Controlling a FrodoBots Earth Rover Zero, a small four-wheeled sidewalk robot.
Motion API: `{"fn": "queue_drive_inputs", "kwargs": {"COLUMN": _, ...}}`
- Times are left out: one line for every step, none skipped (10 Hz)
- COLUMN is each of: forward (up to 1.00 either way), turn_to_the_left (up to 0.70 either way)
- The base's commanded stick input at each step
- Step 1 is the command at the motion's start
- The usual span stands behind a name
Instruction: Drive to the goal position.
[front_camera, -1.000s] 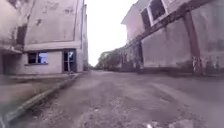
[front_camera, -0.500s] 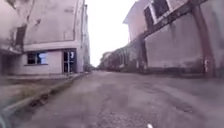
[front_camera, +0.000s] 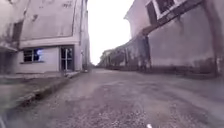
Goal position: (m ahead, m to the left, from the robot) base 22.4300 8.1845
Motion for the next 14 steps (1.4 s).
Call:
{"fn": "queue_drive_inputs", "kwargs": {"forward": 1.00, "turn_to_the_left": 0.00}}
{"fn": "queue_drive_inputs", "kwargs": {"forward": 1.00, "turn_to_the_left": 0.00}}
{"fn": "queue_drive_inputs", "kwargs": {"forward": 1.00, "turn_to_the_left": 0.00}}
{"fn": "queue_drive_inputs", "kwargs": {"forward": 1.00, "turn_to_the_left": 0.00}}
{"fn": "queue_drive_inputs", "kwargs": {"forward": 1.00, "turn_to_the_left": 0.14}}
{"fn": "queue_drive_inputs", "kwargs": {"forward": 1.00, "turn_to_the_left": 0.00}}
{"fn": "queue_drive_inputs", "kwargs": {"forward": 1.00, "turn_to_the_left": 0.00}}
{"fn": "queue_drive_inputs", "kwargs": {"forward": 1.00, "turn_to_the_left": 0.00}}
{"fn": "queue_drive_inputs", "kwargs": {"forward": 1.00, "turn_to_the_left": 0.00}}
{"fn": "queue_drive_inputs", "kwargs": {"forward": 1.00, "turn_to_the_left": 0.00}}
{"fn": "queue_drive_inputs", "kwargs": {"forward": 1.00, "turn_to_the_left": 0.00}}
{"fn": "queue_drive_inputs", "kwargs": {"forward": 1.00, "turn_to_the_left": 0.00}}
{"fn": "queue_drive_inputs", "kwargs": {"forward": 1.00, "turn_to_the_left": 0.00}}
{"fn": "queue_drive_inputs", "kwargs": {"forward": 1.00, "turn_to_the_left": 0.00}}
